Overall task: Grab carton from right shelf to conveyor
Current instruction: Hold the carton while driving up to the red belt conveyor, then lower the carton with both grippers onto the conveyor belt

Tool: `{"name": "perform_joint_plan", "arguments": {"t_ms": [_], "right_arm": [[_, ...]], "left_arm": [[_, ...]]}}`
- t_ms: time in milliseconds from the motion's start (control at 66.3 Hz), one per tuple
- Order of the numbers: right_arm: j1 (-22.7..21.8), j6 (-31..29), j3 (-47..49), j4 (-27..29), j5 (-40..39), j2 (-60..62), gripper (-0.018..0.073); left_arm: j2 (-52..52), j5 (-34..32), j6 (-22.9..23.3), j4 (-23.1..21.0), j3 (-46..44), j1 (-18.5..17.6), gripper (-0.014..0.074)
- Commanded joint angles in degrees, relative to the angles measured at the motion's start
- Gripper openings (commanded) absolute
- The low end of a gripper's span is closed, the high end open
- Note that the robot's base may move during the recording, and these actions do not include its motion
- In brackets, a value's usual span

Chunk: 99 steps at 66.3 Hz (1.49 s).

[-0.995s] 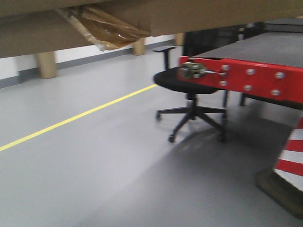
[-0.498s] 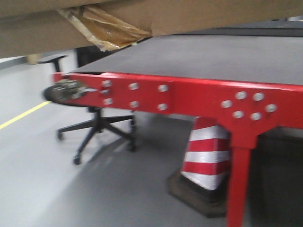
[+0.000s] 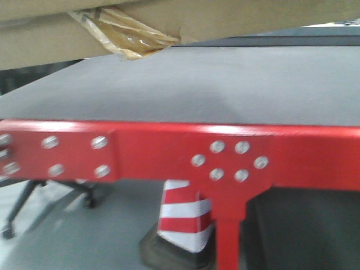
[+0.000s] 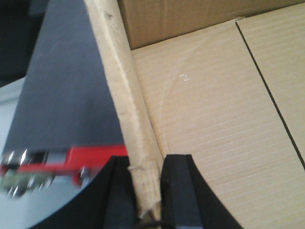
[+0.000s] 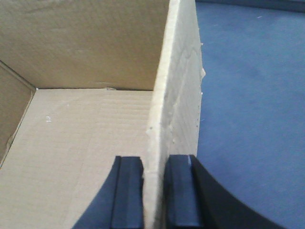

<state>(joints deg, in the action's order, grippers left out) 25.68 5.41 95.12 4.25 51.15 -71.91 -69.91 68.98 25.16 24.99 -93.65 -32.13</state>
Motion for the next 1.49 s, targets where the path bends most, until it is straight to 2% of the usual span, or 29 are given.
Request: {"name": "perform_joint_plan", "arguments": {"t_ms": [0, 1478], "right_arm": [[-0.3, 0.5, 0.5, -0.5, -5.9, 1.2, -0.0070], [-0.3, 0.5, 0.5, -0.5, -6.3, 1.2, -0.0070]], "left_arm": [[0.6, 1.0, -0.8, 0.2, -0.2, -0.2, -0.0013], [0.3, 1.0, -0.8, 0.2, -0.2, -0.2, -0.0013]]}}
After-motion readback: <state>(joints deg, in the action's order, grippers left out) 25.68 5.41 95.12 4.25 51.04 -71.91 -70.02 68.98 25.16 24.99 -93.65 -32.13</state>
